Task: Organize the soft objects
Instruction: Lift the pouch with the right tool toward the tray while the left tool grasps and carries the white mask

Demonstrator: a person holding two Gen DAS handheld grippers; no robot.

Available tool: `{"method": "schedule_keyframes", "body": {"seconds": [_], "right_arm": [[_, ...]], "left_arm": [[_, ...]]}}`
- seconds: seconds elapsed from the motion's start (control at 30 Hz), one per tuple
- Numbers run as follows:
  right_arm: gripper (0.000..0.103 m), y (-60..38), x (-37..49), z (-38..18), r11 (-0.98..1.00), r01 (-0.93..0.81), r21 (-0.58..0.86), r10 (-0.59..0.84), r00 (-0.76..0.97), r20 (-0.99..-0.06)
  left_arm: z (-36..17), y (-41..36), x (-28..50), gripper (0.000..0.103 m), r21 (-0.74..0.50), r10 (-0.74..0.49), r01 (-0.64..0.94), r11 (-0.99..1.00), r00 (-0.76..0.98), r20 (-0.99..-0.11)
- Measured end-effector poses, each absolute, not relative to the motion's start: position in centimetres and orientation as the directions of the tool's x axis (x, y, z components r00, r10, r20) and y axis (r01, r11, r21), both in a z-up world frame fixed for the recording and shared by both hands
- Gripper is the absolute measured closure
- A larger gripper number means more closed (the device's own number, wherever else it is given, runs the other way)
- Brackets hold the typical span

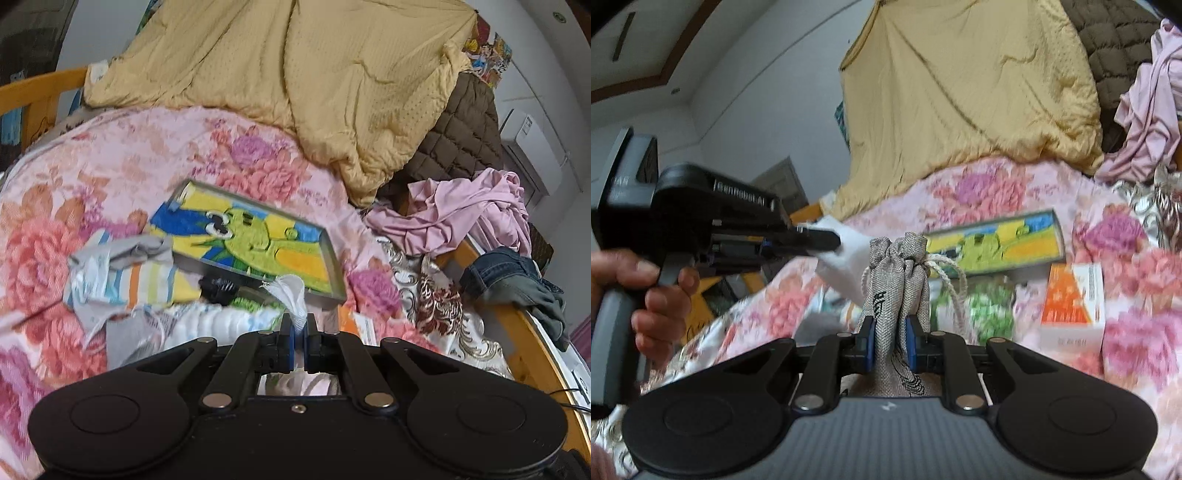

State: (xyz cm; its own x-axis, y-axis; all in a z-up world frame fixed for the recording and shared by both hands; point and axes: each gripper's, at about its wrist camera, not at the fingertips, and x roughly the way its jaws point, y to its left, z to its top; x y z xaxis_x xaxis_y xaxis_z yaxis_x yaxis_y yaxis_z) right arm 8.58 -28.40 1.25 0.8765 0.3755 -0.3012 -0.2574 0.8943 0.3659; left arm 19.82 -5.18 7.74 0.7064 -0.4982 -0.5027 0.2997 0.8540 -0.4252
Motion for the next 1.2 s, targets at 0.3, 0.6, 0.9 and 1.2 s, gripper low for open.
{"method": "schedule_keyframes", "body": {"seconds": [0.3,0.6,0.9,1.2], "right_arm": [[0.084,-30.9,15.4,4.0,0.903,-0.237,0.359,0.332,0.914,-0.232],[0.083,-32.8,25.6,3.7,0.908,-0.144,0.393,0.265,0.924,-0.275],[0.083,-34.4,32.1,0.9,0.915,-0.078,0.396,0.213,0.927,-0.309],[0.082,-37.1,36.5,-2.1,0.898,-0.035,0.439,0.203,0.917,-0.343]], "left_arm": [[9.5,-6.5,24.0,0.1,-0.43,-0.488,0.298,0.852,0.749,-0.449],[8.1,-7.9,31.1,0.1,-0.451,-0.445,0.229,0.863,0.766,-0.463],[5.0,-9.5,37.6,0.1,-0.467,-0.434,0.204,0.861,0.772,-0.464],[1.6,-12.7,43.1,0.099,-0.488,-0.465,0.216,0.845,0.749,-0.472]]}}
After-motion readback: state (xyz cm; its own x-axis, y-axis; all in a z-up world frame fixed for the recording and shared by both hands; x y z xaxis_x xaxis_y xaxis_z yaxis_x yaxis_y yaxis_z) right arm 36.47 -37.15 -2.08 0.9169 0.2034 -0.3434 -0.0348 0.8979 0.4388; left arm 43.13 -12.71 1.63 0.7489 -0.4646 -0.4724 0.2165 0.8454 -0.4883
